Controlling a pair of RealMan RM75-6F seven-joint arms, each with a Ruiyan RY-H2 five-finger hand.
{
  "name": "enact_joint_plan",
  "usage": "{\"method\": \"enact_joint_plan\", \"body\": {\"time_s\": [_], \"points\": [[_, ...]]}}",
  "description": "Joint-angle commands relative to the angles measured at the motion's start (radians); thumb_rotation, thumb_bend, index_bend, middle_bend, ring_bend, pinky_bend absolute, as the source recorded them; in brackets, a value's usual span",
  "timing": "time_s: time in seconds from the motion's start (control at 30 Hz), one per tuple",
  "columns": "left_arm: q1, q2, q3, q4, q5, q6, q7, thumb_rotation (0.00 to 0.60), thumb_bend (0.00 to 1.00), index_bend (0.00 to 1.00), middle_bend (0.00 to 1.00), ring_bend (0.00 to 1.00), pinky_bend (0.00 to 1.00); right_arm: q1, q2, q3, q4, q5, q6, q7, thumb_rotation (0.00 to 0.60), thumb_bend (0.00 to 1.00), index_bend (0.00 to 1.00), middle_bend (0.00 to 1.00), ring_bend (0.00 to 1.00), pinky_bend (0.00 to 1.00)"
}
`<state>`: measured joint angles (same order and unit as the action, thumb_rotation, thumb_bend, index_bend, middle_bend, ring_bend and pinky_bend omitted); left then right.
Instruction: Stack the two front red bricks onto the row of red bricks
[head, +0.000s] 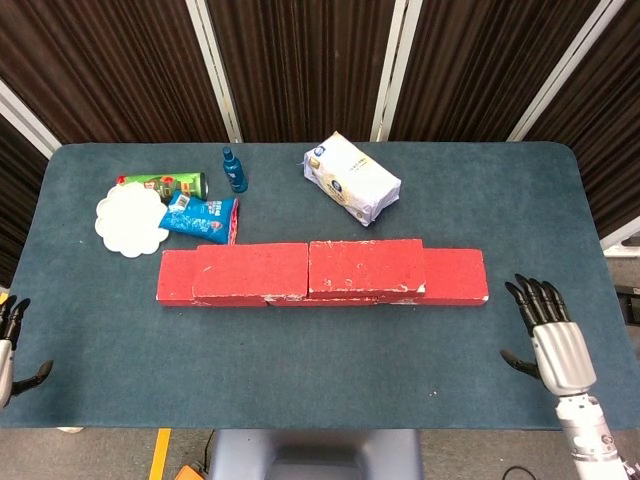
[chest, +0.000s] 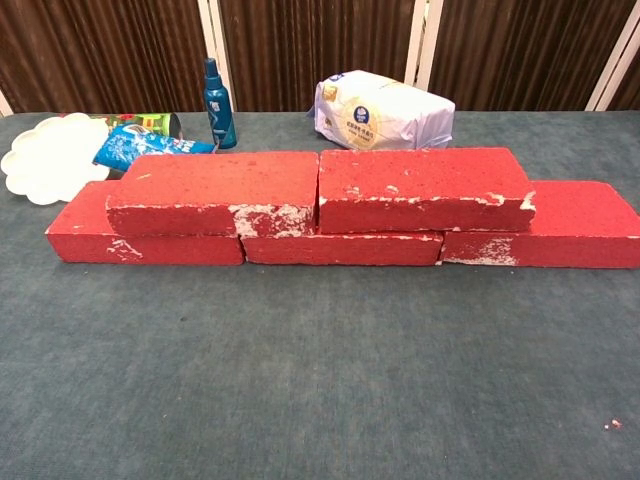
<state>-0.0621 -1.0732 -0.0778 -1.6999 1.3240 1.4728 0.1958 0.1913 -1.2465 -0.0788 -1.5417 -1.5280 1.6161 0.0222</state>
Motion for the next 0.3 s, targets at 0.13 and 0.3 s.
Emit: {"method": "enact_joint_plan", "body": {"time_s": [0.13,0.3], "points": [[0.004,-0.015,0.008,0.024,0.061,0.038,-0.016,0.6,0.24,0.0,0.0,0.0,0.03,-0.034,-0.018,0.033,0.012,0.098,-0.076,-0.064,0.6,0.0,0.15,0.09,0.04,0.0],[0.008,-0.02,0.007,0.039,0.076,0.05,-0.049,0.6,0.24,0.0,0.0,0.0,0.03,-0.051,-0.016,0.054,-0.024,0.098,-0.067,-0.072,0.6,0.0,0.14,0.08,0.04,0.0]]}}
